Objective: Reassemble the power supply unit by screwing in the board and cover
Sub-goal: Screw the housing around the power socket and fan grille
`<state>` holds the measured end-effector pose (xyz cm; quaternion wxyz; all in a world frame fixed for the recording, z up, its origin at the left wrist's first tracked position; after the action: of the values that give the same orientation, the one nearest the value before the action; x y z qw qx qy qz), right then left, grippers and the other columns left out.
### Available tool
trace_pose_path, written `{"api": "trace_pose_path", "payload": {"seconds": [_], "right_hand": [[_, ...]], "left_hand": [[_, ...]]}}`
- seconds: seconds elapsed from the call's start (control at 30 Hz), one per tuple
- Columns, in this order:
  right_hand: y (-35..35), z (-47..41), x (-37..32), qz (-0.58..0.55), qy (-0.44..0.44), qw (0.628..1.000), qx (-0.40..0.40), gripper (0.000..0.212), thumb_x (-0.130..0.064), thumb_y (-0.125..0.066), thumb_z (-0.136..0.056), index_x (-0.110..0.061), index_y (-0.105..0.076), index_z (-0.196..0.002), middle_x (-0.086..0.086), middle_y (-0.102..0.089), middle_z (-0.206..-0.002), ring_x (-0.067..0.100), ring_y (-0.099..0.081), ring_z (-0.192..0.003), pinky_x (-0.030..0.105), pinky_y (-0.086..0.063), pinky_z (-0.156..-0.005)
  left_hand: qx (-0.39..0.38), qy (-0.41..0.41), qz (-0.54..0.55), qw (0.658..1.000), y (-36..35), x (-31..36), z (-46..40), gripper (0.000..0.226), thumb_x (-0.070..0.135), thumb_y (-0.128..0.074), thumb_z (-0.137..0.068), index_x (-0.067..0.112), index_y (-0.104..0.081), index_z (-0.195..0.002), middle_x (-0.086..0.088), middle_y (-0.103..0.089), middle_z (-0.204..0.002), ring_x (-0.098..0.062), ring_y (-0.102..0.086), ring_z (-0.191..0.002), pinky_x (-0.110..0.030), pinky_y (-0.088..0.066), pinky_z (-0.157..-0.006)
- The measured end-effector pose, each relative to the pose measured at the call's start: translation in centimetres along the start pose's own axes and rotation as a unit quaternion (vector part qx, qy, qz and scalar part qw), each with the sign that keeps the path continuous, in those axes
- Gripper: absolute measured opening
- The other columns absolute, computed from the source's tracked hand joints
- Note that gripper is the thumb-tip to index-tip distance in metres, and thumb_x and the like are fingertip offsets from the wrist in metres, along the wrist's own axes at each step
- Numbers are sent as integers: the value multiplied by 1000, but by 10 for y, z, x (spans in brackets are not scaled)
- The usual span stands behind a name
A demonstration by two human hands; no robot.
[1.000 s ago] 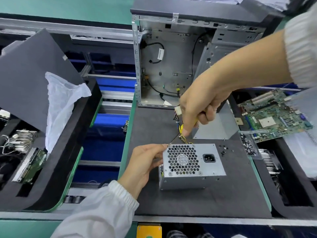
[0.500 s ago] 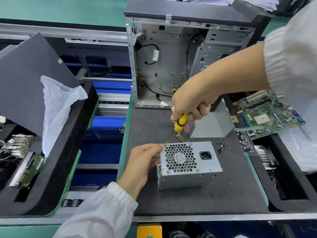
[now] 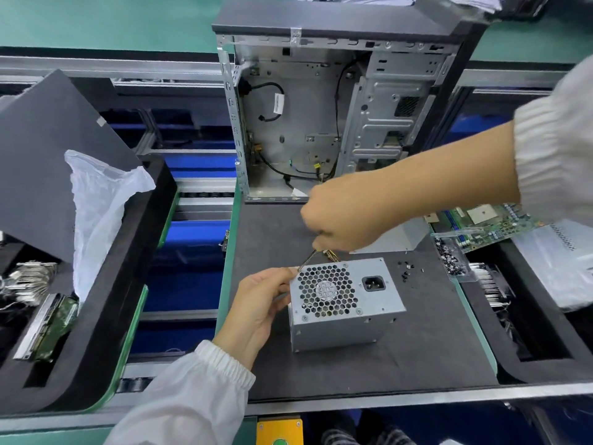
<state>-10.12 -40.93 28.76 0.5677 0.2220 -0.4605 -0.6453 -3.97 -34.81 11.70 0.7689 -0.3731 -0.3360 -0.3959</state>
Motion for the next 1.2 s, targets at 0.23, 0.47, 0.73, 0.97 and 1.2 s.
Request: {"api": "trace_pose_path", "payload": {"seconds": [0.23,0.47,0.73,0.97,1.2], "right_hand": [[-90,51,66,-505,-146,851,-9,35,-39,-48,-97,-7,-61,-93,-5,-60,-58,7,-49,-44,19,-42,-46],[-186,65,59,-570,-206,783,139,34,-44,-65,-85,-13,-51,-87,-4,-51,-70,10,-45,-61,27,-33,-58],[-194,62,52,-670,-101,714,175,36,-36,-72,-82,-19,-49,-61,-10,-36,-49,7,-40,-42,17,-34,-45],[-194,53,42,-488,-45,830,267,37,-40,-73,-79,-33,-41,-61,-12,-44,-63,6,-44,-62,33,-38,-59],[-235,49,43,-375,-28,879,294,26,-40,-67,-83,-16,-58,-77,-9,-46,-73,11,-40,-62,35,-38,-54]], "left_hand": [[5,-47,-87,995,-2,7,8,22,16,-66,-91,-4,-73,-96,-19,-75,-94,-25,-67,-79,-31,-50,-66],[32,-27,-129,991,-12,10,7,21,20,-68,-89,0,-71,-84,-12,-73,-80,-19,-65,-67,-28,-51,-65],[38,-159,-105,981,-13,20,37,22,22,-77,-74,4,-72,-85,-11,-69,-77,-16,-65,-67,-20,-53,-58],[38,-286,-308,907,-5,-5,69,24,23,-87,-70,11,-67,-71,-7,-63,-70,-14,-57,-67,-24,-45,-65],[40,-308,-438,844,-31,-62,69,25,17,-86,-72,17,-61,-71,7,-56,-67,-6,-53,-64,-22,-43,-60]]}}
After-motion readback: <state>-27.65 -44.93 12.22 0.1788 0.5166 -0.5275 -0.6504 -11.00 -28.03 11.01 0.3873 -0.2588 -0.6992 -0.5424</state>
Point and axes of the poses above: each hand's wrist, its own z-axis away from the middle knuckle, its own y-axis out of the back of the hand, x = y × z, the point moved 7 cm from there along -z, towards the middle knuckle
